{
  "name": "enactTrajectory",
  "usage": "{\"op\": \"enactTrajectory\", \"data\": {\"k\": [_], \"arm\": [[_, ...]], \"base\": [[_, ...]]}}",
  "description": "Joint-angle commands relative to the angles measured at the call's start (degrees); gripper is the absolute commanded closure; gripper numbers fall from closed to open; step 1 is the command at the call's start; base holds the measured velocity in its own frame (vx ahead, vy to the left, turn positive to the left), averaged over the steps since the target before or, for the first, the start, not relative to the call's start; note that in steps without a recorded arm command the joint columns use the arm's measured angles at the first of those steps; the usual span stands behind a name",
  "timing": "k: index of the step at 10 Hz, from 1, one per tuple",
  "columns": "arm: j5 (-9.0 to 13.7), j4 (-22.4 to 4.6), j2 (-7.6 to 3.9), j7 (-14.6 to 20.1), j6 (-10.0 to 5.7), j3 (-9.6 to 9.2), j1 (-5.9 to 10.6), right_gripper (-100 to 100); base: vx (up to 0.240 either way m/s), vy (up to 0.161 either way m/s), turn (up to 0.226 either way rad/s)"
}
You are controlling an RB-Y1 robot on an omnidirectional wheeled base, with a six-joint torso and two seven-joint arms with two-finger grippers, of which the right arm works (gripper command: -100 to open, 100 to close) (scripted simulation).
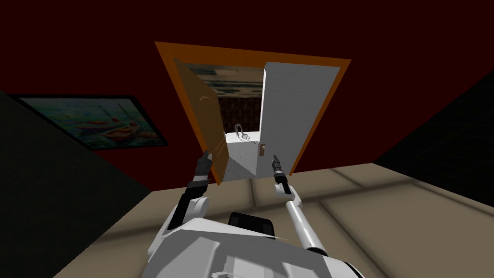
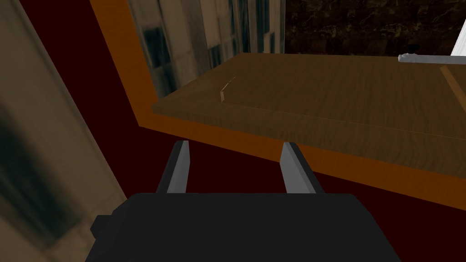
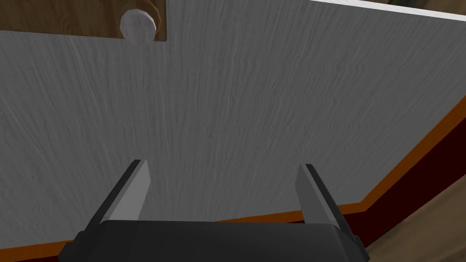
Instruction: Push the door open
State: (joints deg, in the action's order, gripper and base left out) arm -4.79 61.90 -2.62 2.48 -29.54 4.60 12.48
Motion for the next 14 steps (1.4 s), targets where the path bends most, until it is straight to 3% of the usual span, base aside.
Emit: {"op": "enactTrajectory", "data": {"k": [1, 2, 4, 5, 6, 7, 8, 9, 11, 14], "arm": [[-0.27, -2.86, 0.06, 0.52, -0.06, -0.03, 2.03, -100], [-0.27, -3.57, 0.06, 0.52, -0.06, -0.03, 2.03, -100], [-0.69, -8.56, 0.19, 1.37, -0.47, 0.02, 5.77, -100], [-0.69, -9.61, 0.19, 1.37, -0.47, 0.02, 5.77, -100], [-0.89, -11.71, 0.28, 1.77, -0.66, 0.04, 7.55, -100], [-0.89, -12.47, 0.28, 1.77, -0.66, 0.04, 7.55, -100], [-1.07, -14.36, 0.38, 2.15, -0.84, 0.07, 9.25, -100], [-1.07, -15.20, 0.38, 2.15, -0.84, 0.07, 9.25, -100], [-1.43, -19.32, 0.62, 2.88, -1.20, 0.11, 12.46, -100], [-1.59, -22.73, 0.75, 3.21, -1.35, 0.13, 13.92, -100]], "base": [[0.048, -0.065, 0.026], [0.041, -0.053, 0.025], [0.057, -0.062, 0.040], [0.062, -0.059, 0.022], [0.056, -0.056, 0.022], [0.037, -0.046, 0.016], [0.037, -0.055, 0.027], [0.030, -0.044, 0.020], [0.048, -0.050, 0.032], [0.048, -0.047, 0.017]]}}
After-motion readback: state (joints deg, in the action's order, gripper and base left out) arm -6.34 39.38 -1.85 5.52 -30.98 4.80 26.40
